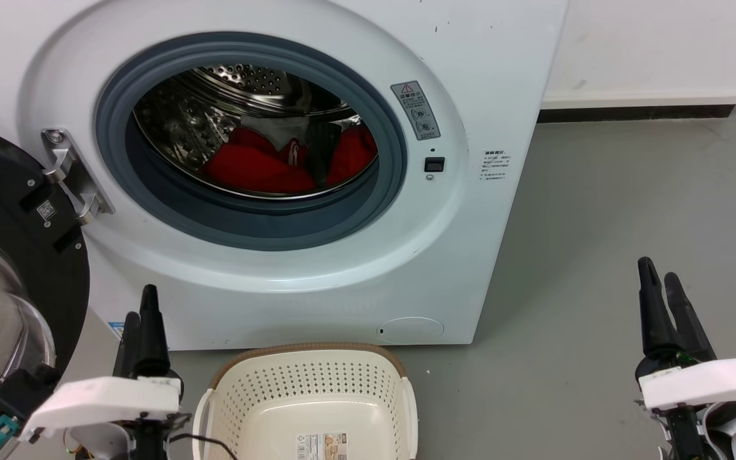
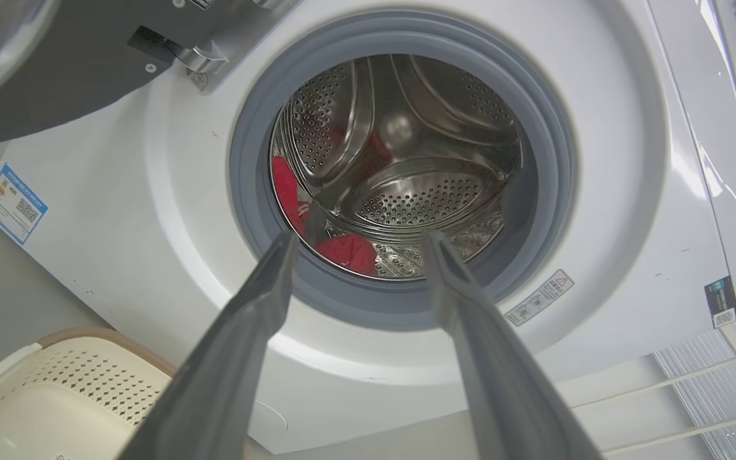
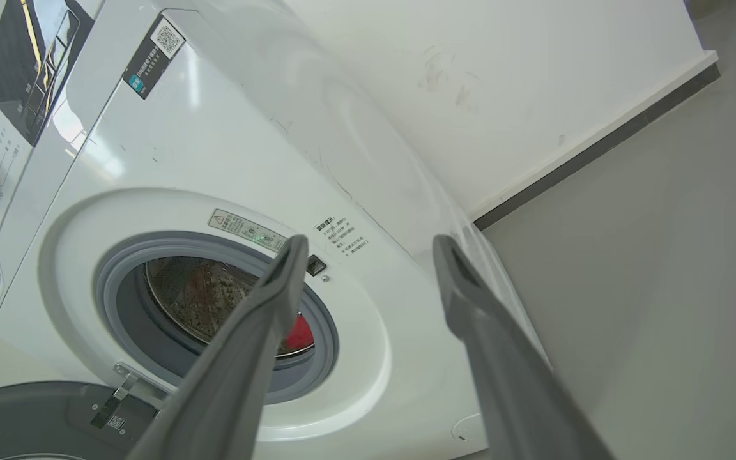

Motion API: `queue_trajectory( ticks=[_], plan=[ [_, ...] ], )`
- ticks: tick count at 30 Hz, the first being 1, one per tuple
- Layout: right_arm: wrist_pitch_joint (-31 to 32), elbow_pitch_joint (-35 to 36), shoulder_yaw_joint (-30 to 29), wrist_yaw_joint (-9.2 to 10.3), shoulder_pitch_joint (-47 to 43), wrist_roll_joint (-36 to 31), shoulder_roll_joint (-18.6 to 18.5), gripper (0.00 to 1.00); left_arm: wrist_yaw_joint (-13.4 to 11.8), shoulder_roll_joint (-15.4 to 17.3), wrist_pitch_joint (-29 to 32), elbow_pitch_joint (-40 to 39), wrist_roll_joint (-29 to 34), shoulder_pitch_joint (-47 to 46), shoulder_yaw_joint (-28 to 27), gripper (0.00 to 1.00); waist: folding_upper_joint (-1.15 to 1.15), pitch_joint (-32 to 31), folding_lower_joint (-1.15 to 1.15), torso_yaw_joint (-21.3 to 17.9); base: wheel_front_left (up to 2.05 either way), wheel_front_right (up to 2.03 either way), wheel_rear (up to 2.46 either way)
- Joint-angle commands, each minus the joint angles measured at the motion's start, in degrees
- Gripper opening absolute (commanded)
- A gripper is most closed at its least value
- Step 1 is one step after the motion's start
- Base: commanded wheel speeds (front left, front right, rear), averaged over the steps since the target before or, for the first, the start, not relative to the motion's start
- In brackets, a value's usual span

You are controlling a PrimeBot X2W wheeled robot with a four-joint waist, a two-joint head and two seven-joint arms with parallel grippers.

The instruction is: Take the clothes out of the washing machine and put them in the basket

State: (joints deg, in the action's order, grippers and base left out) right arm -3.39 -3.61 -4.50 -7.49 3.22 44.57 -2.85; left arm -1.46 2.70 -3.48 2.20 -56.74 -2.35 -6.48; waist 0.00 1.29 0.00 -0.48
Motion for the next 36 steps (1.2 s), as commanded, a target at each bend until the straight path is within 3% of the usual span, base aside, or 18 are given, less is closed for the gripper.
queue_trajectory(
  ticks=[1, 6, 7, 17, 21, 36],
  plan=[
    [-0.63, 1.49, 0.36, 0.0, 0.31, -2.52, -0.1, 1.0, 0.5, 0.13, -0.57, -0.8, 1.61, 0.43, 0.17, 1.0, 0.0, -0.02, 0.0, -0.03, 0.0, 0.0, 0.0],
    [-1.56, 2.22, 0.96, 0.0, -0.04, -7.19, -0.1, 1.0, 1.84, 0.13, -1.52, -2.45, 7.09, 0.68, 0.26, 1.0, 0.0, -0.01, 0.0, -0.19, 0.0, 0.0, 0.0],
    [-2.11, 2.53, 1.21, 0.0, -0.12, -9.8, -0.09, 1.0, 0.9, 0.14, -2.05, -4.67, 12.0, 0.71, 0.89, 1.0, 0.0, -0.01, 0.0, -0.28, 0.0, 0.0, 0.0],
    [-3.83, 2.78, 2.64, 0.0, -0.42, -18.66, -0.08, 1.0, -1.22, 0.44, -3.79, -8.26, 24.04, 1.77, 5.11, 1.0, 0.0, 0.06, 0.0, -0.45, 0.0, 0.0, 0.0],
    [-4.5, 2.62, 2.94, 0.0, -0.57, -21.57, -0.08, 1.0, -3.07, 0.64, -4.46, -6.47, 26.64, 2.79, 5.95, 1.0, 0.0, 0.06, 0.0, -0.52, 0.0, 0.0, 0.0],
    [-6.99, 1.32, 3.54, 0.0, -1.26, -33.51, -0.05, 1.0, -5.41, 4.91, -6.93, -3.76, 36.99, 3.65, 12.82, 1.0, 0.0, -0.04, 0.0, -0.84, 0.0, 0.0, 0.0]
  ],
)
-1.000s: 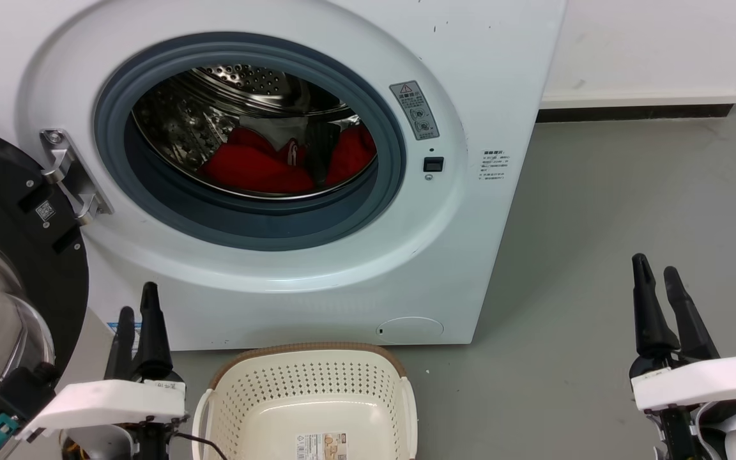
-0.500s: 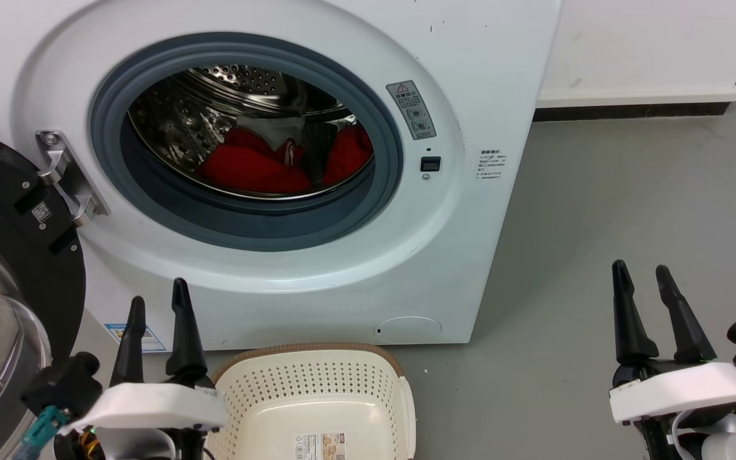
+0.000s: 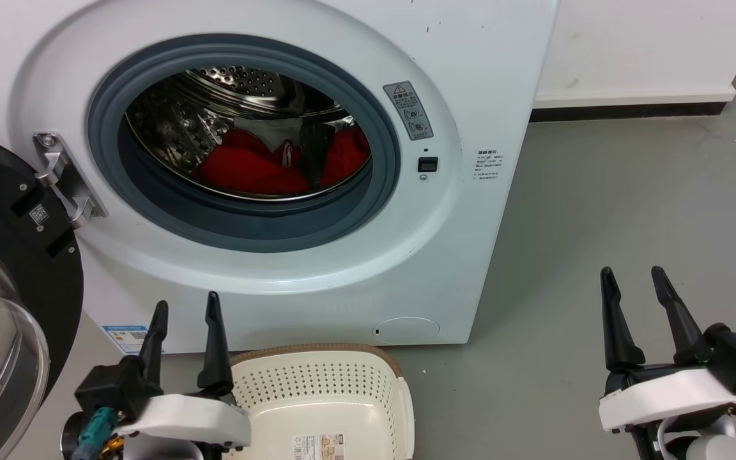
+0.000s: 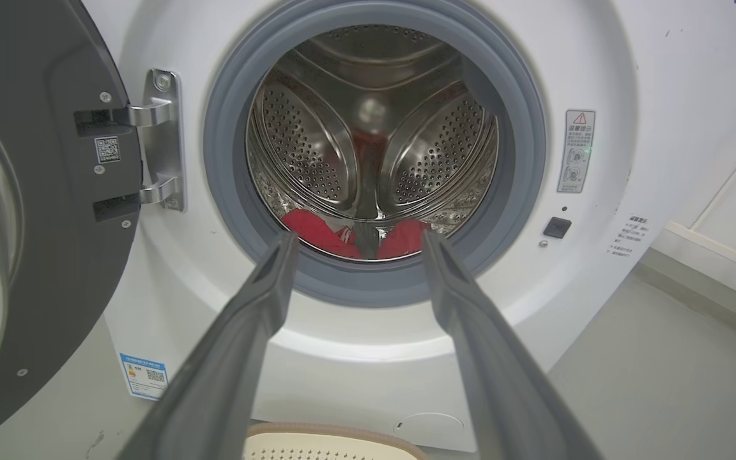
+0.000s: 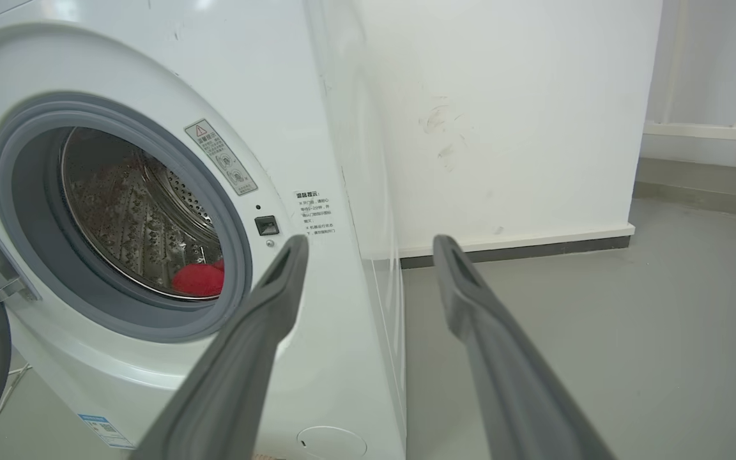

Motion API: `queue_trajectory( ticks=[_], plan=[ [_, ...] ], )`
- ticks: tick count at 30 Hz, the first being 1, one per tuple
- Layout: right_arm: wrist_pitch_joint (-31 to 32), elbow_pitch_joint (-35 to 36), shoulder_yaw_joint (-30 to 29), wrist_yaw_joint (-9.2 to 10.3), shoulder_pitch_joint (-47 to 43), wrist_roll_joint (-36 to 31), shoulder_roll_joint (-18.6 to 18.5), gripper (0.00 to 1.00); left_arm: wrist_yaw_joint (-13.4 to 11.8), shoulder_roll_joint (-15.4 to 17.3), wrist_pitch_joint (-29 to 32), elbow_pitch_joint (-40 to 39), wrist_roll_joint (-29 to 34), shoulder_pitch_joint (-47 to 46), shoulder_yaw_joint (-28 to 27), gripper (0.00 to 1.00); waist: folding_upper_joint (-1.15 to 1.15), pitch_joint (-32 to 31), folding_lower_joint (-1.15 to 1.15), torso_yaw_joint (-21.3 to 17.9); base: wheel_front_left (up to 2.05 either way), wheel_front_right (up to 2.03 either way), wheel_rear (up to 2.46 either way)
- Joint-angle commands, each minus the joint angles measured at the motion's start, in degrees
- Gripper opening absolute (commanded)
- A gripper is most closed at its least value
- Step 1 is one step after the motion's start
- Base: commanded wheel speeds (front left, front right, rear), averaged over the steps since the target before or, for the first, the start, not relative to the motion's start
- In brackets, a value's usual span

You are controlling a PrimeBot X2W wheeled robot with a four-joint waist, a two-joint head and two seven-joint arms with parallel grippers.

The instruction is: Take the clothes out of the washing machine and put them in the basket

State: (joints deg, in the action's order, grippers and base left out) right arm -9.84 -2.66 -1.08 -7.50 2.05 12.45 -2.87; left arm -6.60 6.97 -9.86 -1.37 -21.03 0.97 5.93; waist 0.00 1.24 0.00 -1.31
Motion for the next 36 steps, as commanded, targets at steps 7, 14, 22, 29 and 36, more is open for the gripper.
queue_trajectory(
  ticks=[7, 14, 22, 29, 36],
  plan=[
    [-1.36, 0.28, 0.12, 0.02, -0.22, -5.67, -0.03, 1.0, -1.91, 1.74, -1.29, 0.35, 5.26, 0.21, 2.47, 1.0, 0.0, 0.12, 0.0, -0.12, 0.0, 0.0, 0.0],
    [-2.22, 0.59, 0.88, 0.02, -0.73, -9.78, -0.02, 1.0, -2.93, 3.65, -2.19, -0.77, 8.57, -0.02, 5.62, 1.0, 0.0, 0.39, 0.0, -0.1, 0.0, 0.0, 0.0],
    [-3.14, 0.67, 1.18, 0.02, -0.58, -13.64, -0.01, 1.0, -3.37, 4.08, -3.14, -0.79, 10.6, 0.84, 6.45, 1.0, 0.0, 0.35, 0.0, -0.29, 0.0, 0.0, 0.0],
    [-3.92, 0.18, 1.09, 0.02, -1.1, -13.81, 0.0, 1.0, 0.57, 1.21, -3.91, 0.26, 9.17, 1.85, 2.51, 1.0, 0.0, 0.24, 0.0, -0.37, 0.0, 0.0, 0.0],
    [-4.66, -1.24, 0.7, 0.03, -0.83, -11.48, 0.02, 1.0, 6.46, -1.3, -4.62, 1.21, 12.53, 2.77, -1.32, 1.0, 0.0, 0.18, 0.0, -0.59, 0.0, 0.0, 0.0]
  ],
)
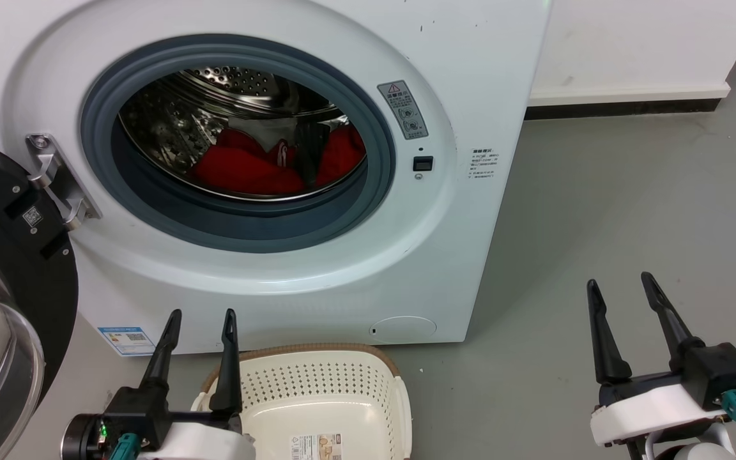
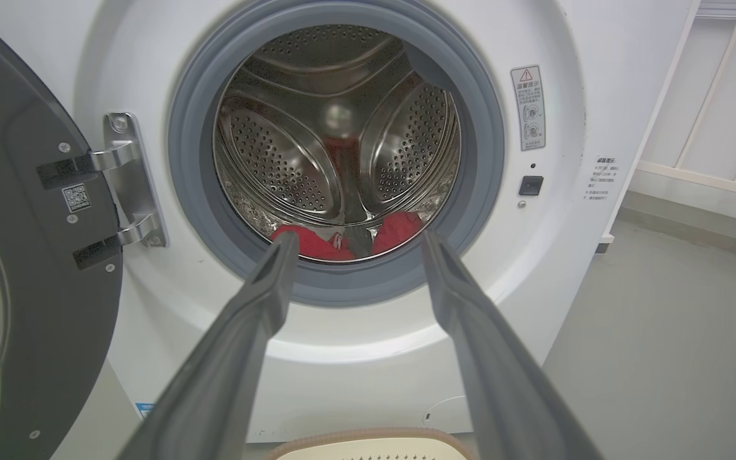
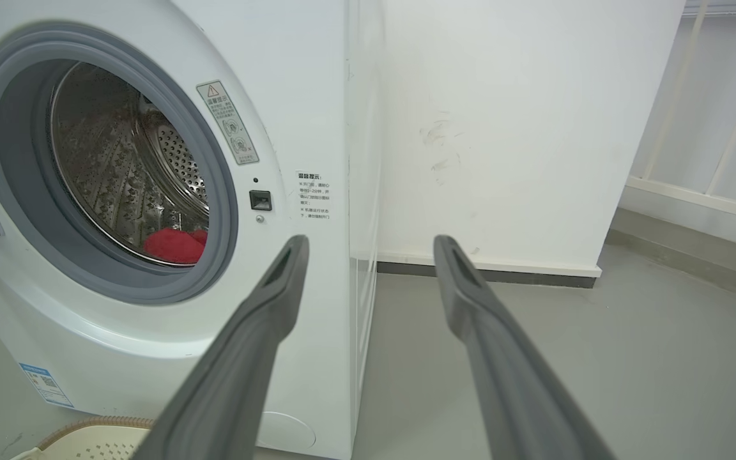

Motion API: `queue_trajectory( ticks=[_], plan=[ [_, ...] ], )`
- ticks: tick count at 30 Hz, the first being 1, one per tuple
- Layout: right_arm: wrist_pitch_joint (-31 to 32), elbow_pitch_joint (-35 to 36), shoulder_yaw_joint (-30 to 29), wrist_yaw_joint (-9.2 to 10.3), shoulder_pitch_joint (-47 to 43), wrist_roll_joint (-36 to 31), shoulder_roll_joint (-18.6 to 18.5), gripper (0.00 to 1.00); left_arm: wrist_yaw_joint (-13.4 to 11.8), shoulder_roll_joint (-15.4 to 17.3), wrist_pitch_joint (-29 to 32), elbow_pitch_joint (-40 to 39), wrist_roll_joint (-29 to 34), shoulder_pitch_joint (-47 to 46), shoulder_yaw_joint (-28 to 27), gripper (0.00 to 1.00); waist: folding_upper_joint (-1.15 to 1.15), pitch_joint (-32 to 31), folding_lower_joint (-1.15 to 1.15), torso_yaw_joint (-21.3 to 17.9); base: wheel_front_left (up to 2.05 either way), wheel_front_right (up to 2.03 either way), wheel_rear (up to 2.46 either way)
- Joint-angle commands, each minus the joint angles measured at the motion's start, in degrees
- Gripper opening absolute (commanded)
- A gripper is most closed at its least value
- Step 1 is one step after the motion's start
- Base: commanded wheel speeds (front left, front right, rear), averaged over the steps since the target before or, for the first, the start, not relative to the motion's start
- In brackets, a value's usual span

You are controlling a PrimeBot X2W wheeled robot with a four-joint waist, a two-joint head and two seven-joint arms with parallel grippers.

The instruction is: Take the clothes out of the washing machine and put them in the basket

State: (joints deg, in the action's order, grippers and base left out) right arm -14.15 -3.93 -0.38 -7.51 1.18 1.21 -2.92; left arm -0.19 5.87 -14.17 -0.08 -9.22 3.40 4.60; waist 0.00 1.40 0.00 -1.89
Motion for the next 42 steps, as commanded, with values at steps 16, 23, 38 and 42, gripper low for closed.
queue_trajectory(
  ticks=[16, 23, 38, 42],
  plan=[
    [-1.08, -1.1, -0.54, 0.04, 0.63, -1.55, 0.07, 1.0, 4.41, -2.31, -1.12, 1.4, 6.82, 0.49, -2.59, 1.0, 0.0, 0.35, 0.0, -0.37, 0.0, 0.0, 0.0],
    [-1.08, -1.03, -0.52, 0.04, 1.05, -1.07, 0.07, 1.0, 4.76, -2.64, -1.12, 1.12, 7.19, -0.18, -3.32, 1.0, 0.0, 0.86, 0.0, -0.56, 0.0, 0.0, 0.0],
    [-1.07, 1.98, -2.11, 0.04, 7.58, 2.72, 0.1, 1.0, 4.22, 3.1, -1.06, 4.98, 9.2, -11.12, -5.83, 1.0, 0.0, 16.95, 0.0, -7.2, 0.0, 0.0, 0.0],
    [-1.07, 2.69, -2.14, 0.04, 9.57, 3.47, 0.1, 1.0, 5.38, 6.88, -1.06, 7.45, 8.62, -17.76, -6.99, 1.0, 0.0, 22.52, 0.0, -8.76, 0.0, 0.0, 0.0]
  ],
)
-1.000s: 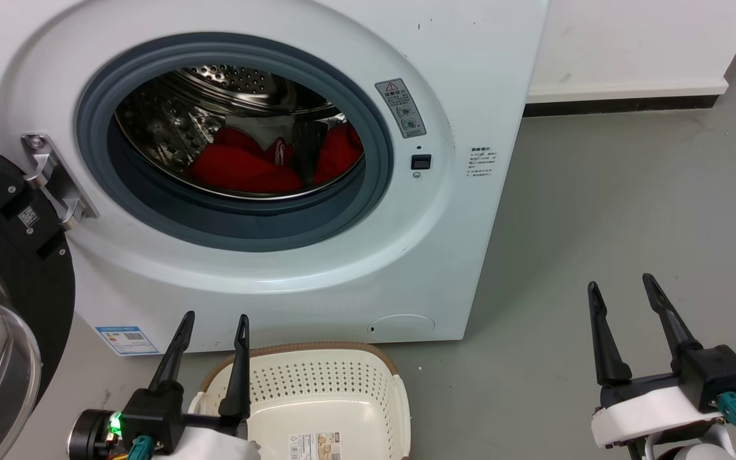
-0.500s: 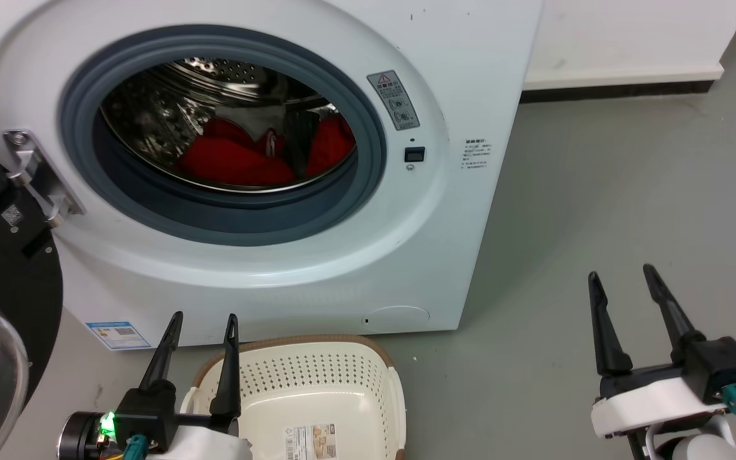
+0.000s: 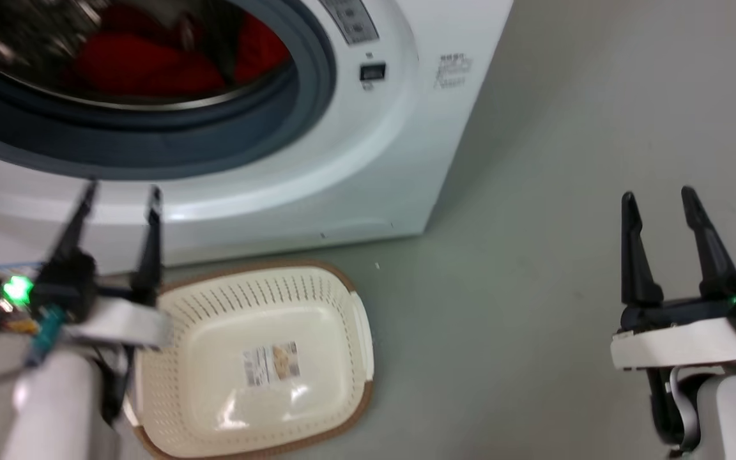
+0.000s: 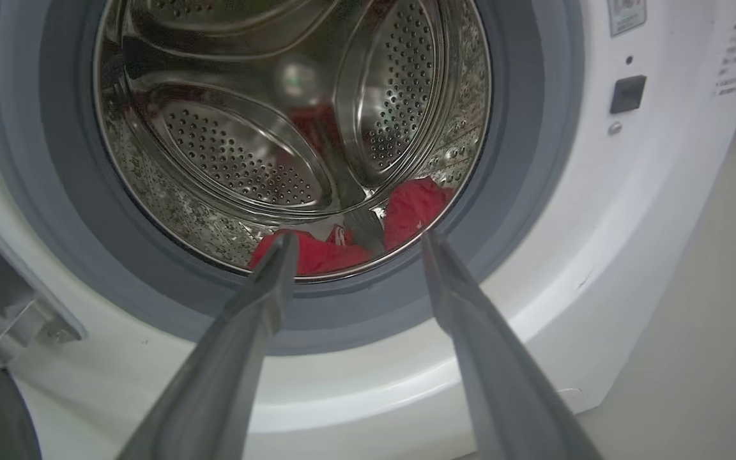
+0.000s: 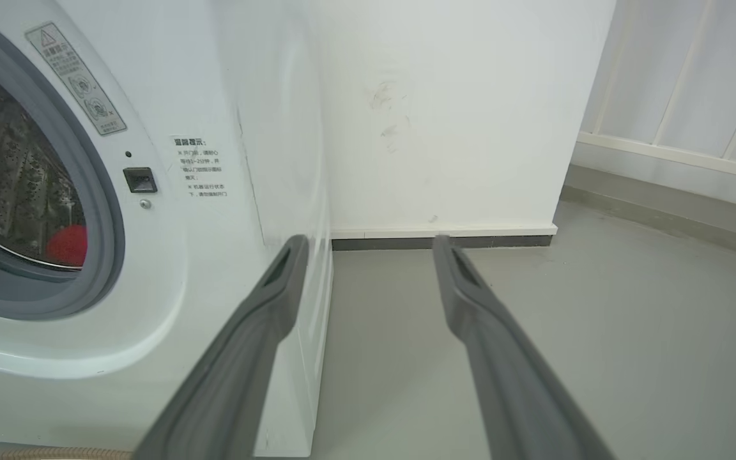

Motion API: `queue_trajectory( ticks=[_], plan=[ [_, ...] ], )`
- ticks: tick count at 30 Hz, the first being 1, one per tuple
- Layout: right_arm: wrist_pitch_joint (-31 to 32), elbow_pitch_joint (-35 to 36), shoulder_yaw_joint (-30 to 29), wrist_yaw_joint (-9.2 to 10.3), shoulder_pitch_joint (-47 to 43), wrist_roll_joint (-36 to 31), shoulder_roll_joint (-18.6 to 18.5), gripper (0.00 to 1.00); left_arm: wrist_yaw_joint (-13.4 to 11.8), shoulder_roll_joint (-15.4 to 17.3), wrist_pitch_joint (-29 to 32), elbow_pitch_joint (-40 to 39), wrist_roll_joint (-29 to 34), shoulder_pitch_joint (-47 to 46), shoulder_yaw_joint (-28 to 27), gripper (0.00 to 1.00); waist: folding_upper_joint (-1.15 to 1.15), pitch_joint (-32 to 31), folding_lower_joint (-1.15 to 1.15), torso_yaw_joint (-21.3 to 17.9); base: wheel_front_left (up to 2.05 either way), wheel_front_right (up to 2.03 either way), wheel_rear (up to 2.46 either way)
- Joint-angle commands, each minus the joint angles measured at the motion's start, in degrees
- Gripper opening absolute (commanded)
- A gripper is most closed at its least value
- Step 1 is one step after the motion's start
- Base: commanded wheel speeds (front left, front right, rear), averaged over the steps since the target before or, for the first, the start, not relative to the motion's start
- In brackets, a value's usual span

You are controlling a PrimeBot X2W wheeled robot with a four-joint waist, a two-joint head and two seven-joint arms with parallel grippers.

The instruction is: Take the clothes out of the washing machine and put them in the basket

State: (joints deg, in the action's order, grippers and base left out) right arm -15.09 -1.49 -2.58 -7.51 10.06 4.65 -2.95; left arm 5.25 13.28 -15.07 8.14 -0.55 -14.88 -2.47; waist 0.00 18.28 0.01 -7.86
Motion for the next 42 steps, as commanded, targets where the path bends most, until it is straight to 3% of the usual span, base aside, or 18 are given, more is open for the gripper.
queue_trajectory(
  ticks=[1, 4, 7, 14, 21, 31, 35, 42],
  plan=[
    [-0.12, 0.37, 0.0, 0.04, 1.33, 0.25, 0.13, 1.0, 0.31, 0.89, -0.16, 0.81, -0.34, -1.71, -0.3, 1.0, 0.0, 7.42, -0.01, -3.37, 0.0, 0.0, 0.0],
    [-0.12, 0.9, -0.99, 0.04, 3.08, 1.86, 0.14, 1.0, 1.24, 5.75, 0.63, 7.11, -1.34, -10.51, -0.81, 1.0, 0.0, 12.49, -0.01, -4.83, 0.0, 0.0, 0.0],
    [-0.12, 1.28, -1.94, 0.04, 4.56, 3.41, 0.17, 1.0, 1.92, 10.5, 5.27, 11.95, -3.31, -20.05, 0.08, 1.0, 0.0, 17.01, -0.01, -6.26, 0.0, 0.0, 0.0],
    [-0.12, 2.07, -1.79, 0.04, 7.25, 6.25, 0.17, 1.0, 2.14, 22.99, 19.26, 17.28, -11.14, -40.4, 10.51, 1.0, 0.0, 25.24, -0.01, -9.26, 0.0, 0.0, 0.0],
    [-0.13, 3.17, 1.57, 0.04, 8.63, 8.97, 0.13, 1.0, 2.15, 32.09, 34.59, 23.2, -16.59, -58.84, 21.23, 1.0, 0.0, 30.81, -0.01, -12.75, 0.0, 0.0, 0.0],
    [-0.13, 6.28, 6.71, 0.05, 6.28, 11.37, 0.12, 1.0, 2.16, 39.81, 52.47, 28.32, -22.87, -75.37, 34.26, 1.0, 0.0, 34.97, -0.01, -17.46, 0.0, 0.0, 0.0],
    [-0.12, 6.88, 7.55, 0.04, 5.17, 11.6, 0.14, 1.0, 2.16, 41.07, 55.93, 30.56, -24.76, -78.69, 37.6, 1.0, 0.0, 35.46, -0.01, -17.73, 0.0, 0.0, 0.0],
    [-0.12, 8.11, 8.05, 0.04, 4.04, 11.68, 0.13, 1.0, 2.17, 40.45, 59.65, 35.6, -28.41, -80.51, 40.66, 1.0, 0.0, 36.25, -0.01, -17.55, 0.0, 0.0, 0.0]
  ],
)
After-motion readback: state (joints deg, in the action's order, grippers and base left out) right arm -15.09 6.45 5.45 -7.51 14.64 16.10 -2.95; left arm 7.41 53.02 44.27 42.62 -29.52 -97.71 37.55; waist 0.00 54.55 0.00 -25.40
